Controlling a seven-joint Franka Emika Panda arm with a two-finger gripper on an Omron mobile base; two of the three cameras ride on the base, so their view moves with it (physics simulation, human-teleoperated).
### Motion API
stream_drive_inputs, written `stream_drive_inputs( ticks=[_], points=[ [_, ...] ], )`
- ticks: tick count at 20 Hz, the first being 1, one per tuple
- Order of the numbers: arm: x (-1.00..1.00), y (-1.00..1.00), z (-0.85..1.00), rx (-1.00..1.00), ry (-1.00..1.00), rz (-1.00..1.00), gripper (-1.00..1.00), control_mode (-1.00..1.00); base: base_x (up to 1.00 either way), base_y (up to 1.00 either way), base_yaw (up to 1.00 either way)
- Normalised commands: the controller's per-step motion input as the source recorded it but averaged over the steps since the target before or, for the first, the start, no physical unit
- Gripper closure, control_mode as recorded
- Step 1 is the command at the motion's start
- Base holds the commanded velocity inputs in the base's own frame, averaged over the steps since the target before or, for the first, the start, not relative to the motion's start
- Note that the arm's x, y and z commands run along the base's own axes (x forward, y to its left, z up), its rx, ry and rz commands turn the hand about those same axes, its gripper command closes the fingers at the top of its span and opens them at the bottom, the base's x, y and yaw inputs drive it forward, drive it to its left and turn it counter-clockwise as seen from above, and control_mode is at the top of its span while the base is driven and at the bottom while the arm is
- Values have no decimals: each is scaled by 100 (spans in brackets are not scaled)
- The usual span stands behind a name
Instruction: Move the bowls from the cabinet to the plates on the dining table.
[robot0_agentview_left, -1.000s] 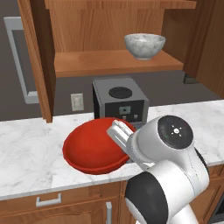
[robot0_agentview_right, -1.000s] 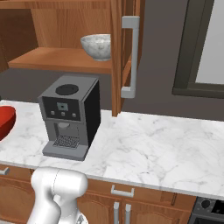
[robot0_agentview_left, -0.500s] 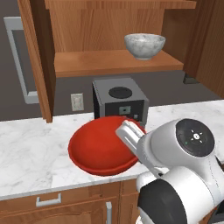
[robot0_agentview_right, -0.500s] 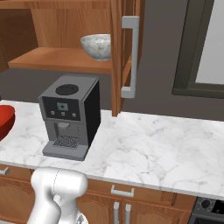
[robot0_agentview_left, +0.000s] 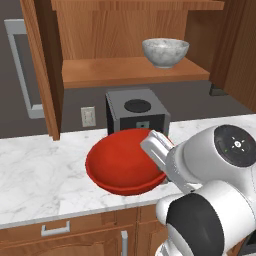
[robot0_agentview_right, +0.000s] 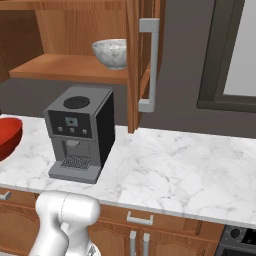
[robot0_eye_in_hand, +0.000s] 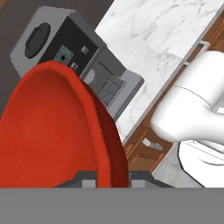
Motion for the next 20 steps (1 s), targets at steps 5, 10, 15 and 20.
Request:
stream_drive_inputs(
  ticks=[5, 10, 15, 20],
  points=[
    [-6, -11, 9, 0, -1, 0, 100, -100, 0, 0, 0],
    [-7, -7, 8, 0, -2, 0, 100, -100, 0, 0, 0],
    [-26, -12, 1, 1, 0, -1, 100, -100, 0, 0, 0],
    [-56, -12, -4, 4, 0, -2, 100, -100, 0, 0, 0]
  ],
)
